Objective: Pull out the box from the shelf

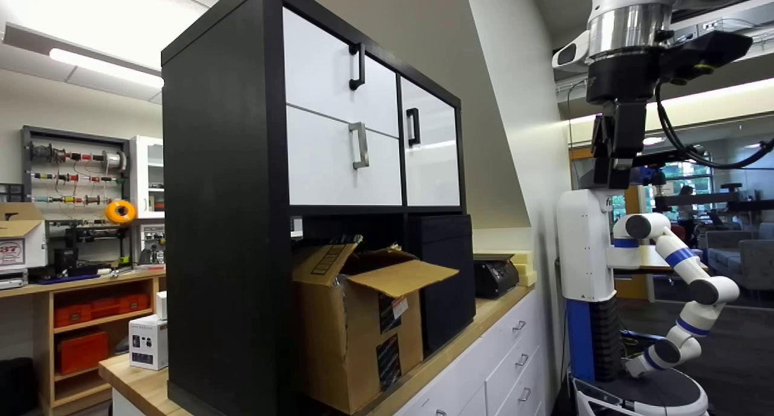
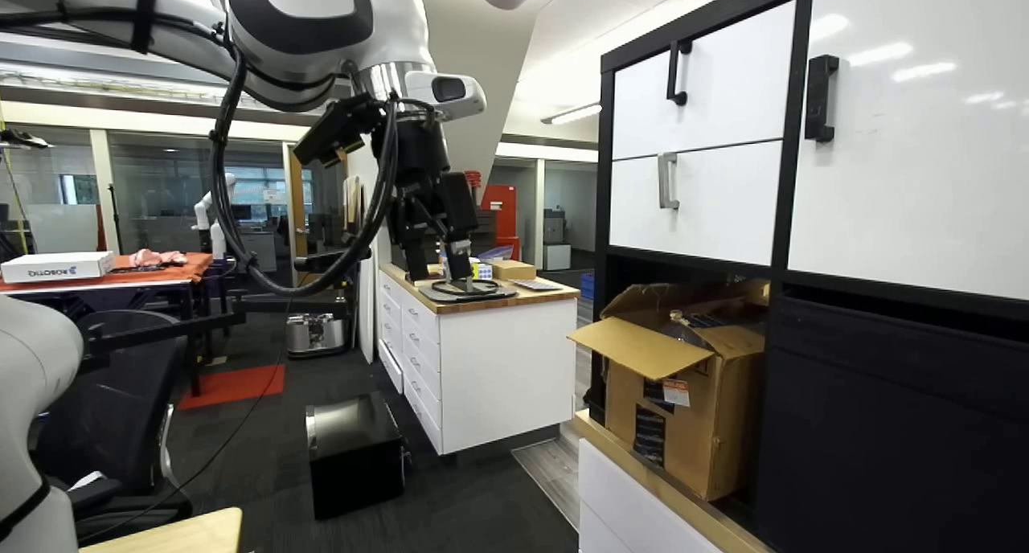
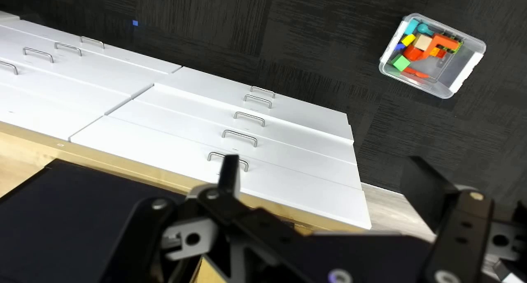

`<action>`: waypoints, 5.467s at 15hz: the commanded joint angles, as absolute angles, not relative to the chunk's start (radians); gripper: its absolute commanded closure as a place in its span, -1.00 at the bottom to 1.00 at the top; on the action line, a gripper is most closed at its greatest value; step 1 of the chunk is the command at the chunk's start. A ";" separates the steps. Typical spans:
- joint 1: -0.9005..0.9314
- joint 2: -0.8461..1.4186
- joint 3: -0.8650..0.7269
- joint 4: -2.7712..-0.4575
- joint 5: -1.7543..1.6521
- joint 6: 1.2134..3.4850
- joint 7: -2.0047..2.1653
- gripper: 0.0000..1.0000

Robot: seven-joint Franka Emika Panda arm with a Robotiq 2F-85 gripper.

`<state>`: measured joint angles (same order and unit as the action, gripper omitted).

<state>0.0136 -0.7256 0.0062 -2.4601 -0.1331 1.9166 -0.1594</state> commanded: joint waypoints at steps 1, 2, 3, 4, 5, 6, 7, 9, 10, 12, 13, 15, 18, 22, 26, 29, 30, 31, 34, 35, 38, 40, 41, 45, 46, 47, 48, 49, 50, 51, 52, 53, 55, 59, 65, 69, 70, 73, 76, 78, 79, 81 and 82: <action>0.023 -0.725 -0.001 -2.458 -0.138 1.914 -0.154 -1.00; 0.023 -0.725 -0.001 -2.458 -0.138 1.914 -0.154 -1.00; 0.023 -0.725 -0.001 -2.458 -0.138 1.914 -0.154 -1.00; 0.023 -0.725 -0.001 -2.458 -0.138 1.914 -0.154 -1.00; 0.023 -0.725 -0.001 -2.458 -0.138 1.914 -0.154 -1.00; 0.023 -0.725 -0.001 -2.458 -0.138 1.914 -0.154 -1.00; 0.023 -0.725 -0.001 -2.458 -0.138 1.914 -0.154 -1.00; 0.031 -0.727 0.001 -2.461 -0.133 1.926 -0.159 -1.00; 0.031 -0.726 0.006 -2.461 -0.137 1.932 -0.154 -1.00; 0.038 -0.707 0.015 -2.448 -0.135 1.936 -0.146 -1.00; 0.040 -0.693 0.021 -2.442 -0.136 1.944 -0.140 -1.00; 0.040 -0.660 0.039 -2.432 -0.141 1.965 -0.124 -1.00; 0.045 -0.582 0.064 -2.411 -0.140 2.006 -0.112 -1.00; 0.060 -0.471 0.078 -2.372 -0.135 2.082 -0.128 -1.00; 0.074 -0.340 0.079 -2.293 -0.127 2.108 -0.144 -1.00; 0.084 -0.259 0.075 -2.232 -0.120 2.128 -0.172 -1.00; 0.088 -0.237 0.073 -2.214 -0.118 2.146 -0.192 -1.00; 0.092 -0.216 0.072 -2.198 -0.118 2.167 -0.217 -1.00; 0.099 -0.162 0.069 -2.154 -0.116 2.237 -0.313 -1.00; 0.100 -0.148 0.067 -2.144 -0.113 2.258 -0.353 -1.00; 0.099 -0.105 0.057 -2.119 -0.094 2.318 -0.494 -1.00; 0.097 -0.081 0.048 -2.111 -0.072 2.354 -0.597 -1.00; 0.094 -0.069 0.044 -2.109 -0.057 2.371 -0.643 -1.00; 0.087 -0.074 0.055 -2.126 -0.077 2.356 -0.604 -1.00; 0.088 -0.074 0.055 -2.126 -0.077 2.356 -0.603 -1.00; 0.088 -0.074 0.057 -2.126 -0.077 2.356 -0.603 -1.00; 0.088 -0.074 0.058 -2.126 -0.077 2.356 -0.603 -1.00; 0.088 -0.074 0.058 -2.126 -0.077 2.356 -0.603 -1.00; 0.088 -0.074 0.058 -2.126 -0.077 2.356 -0.603 -1.00; 0.088 -0.074 0.058 -2.126 -0.077 2.356 -0.603 -1.00; 0.088 -0.074 0.058 -2.126 -0.077 2.356 -0.603 -1.00; 0.088 -0.074 0.058 -2.126 -0.077 2.356 -0.603 -1.00; 0.087 -0.066 0.057 -2.124 -0.082 2.362 -0.600 -1.00; 0.083 -0.036 0.055 -2.108 -0.088 2.395 -0.613 -1.00; 0.077 0.043 0.057 -2.060 -0.073 2.435 -0.707 -1.00; 0.063 0.082 0.062 -2.032 -0.070 2.514 -0.787 -1.00; 0.058 0.088 0.062 -2.029 -0.069 2.541 -0.809 -1.00; 0.041 0.100 0.061 -2.022 -0.070 2.624 -0.872 -1.00; 0.025 0.114 0.064 -2.018 -0.064 2.697 -0.943 -1.00; 0.017 0.133 0.066 -2.012 -0.060 2.736 -0.990 -1.00; 0.014 0.143 0.068 -2.008 -0.057 2.750 -1.010 -1.00; 0.007 0.173 0.073 -1.994 -0.056 2.769 -1.039 -1.00; 0.013 0.190 0.066 -1.986 -0.044 2.774 -1.060 -1.00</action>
<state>0.0284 0.1366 0.0576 -2.0261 -0.0746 2.7399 -0.9843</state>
